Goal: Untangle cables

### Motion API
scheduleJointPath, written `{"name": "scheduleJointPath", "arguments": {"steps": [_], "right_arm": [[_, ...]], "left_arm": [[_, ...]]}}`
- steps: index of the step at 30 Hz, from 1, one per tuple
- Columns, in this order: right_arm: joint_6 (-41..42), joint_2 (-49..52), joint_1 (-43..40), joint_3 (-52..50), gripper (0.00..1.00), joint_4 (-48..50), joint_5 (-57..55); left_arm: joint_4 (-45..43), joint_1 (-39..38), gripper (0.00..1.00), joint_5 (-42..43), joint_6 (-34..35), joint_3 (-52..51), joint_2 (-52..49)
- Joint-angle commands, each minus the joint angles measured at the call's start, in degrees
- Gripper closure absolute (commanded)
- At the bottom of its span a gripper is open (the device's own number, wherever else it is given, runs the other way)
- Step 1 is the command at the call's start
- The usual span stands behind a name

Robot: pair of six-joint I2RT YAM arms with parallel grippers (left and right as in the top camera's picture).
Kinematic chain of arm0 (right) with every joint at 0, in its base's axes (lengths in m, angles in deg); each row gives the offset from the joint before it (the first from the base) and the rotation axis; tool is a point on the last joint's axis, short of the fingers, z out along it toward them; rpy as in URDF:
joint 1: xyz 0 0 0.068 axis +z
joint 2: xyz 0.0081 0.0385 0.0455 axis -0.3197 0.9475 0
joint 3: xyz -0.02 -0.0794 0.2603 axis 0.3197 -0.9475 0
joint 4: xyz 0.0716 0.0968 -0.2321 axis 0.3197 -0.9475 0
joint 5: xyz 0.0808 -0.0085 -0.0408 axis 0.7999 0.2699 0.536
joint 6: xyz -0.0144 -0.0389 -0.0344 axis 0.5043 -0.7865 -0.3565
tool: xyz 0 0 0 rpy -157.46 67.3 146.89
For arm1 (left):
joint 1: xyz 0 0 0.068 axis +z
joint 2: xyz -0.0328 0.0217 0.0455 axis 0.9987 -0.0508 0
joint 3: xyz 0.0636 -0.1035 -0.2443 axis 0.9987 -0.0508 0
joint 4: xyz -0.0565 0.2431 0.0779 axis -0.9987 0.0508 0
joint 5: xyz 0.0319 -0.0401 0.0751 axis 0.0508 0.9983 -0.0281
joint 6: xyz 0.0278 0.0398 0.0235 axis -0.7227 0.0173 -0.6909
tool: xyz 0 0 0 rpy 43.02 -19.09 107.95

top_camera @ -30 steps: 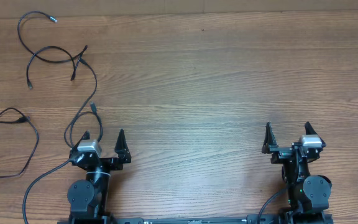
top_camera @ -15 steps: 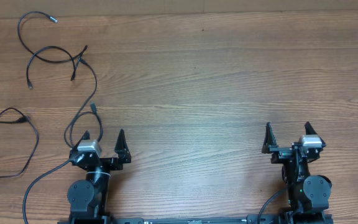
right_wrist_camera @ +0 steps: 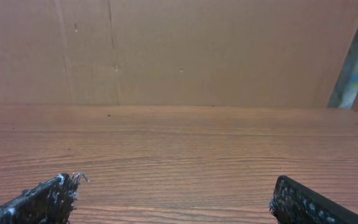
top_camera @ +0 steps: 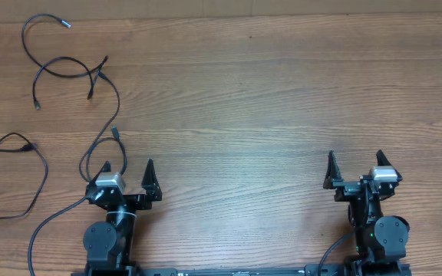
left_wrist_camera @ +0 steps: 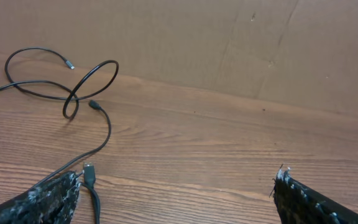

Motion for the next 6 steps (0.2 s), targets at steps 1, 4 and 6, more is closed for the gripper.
{"name": "scheduleJointPath", "arguments": {"steps": [1, 4, 6], "right_arm": [[-0.07, -0.68, 0.26, -0.68, 0.0, 0.26, 0.09], [-0.07, -0.68, 0.26, -0.68, 0.0, 0.26, 0.09], [-0.07, -0.68, 0.28, -0.68, 0.0, 0.26, 0.09]], "left_arm": [[-0.15, -0.48, 0.01, 0.22, 0.81, -0.37, 0.61], [-0.15, -0.48, 0.0, 0.22, 0.81, -0.37, 0.61], [-0.15, -0.48, 0.0, 0.22, 0.81, -0.37, 0.61]]}}
